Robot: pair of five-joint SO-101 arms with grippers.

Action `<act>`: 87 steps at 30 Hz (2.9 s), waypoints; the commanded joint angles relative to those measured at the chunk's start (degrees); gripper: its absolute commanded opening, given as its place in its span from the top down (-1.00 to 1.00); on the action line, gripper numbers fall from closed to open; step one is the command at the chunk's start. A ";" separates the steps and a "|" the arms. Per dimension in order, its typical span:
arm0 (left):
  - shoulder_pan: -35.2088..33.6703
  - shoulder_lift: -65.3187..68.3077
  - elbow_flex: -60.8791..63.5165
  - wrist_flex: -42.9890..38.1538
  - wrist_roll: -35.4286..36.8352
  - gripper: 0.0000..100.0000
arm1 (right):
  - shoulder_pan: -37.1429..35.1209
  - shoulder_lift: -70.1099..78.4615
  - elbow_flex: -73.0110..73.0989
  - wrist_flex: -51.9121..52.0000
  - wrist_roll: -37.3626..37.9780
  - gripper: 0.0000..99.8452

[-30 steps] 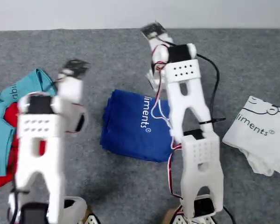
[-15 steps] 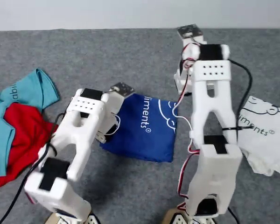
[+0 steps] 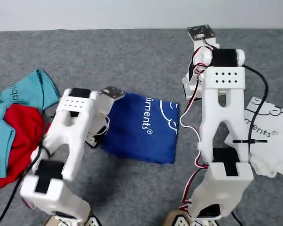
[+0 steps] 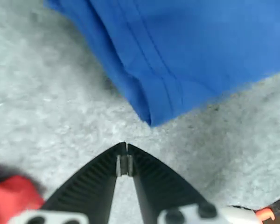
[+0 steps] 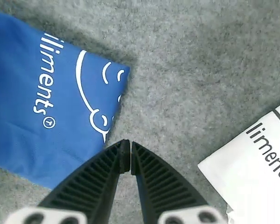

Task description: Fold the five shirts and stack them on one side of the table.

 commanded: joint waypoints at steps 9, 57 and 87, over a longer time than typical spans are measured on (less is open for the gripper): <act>1.76 -8.88 0.31 -6.07 -0.53 0.98 | 0.40 -3.74 -0.18 2.33 -2.37 0.98; -20.92 -36.31 0.13 5.36 -0.09 0.99 | -5.93 -28.53 36.22 1.98 -27.87 0.98; -44.84 -40.35 4.44 6.42 -10.73 0.99 | -25.89 -3.82 53.45 -34.68 -56.97 0.25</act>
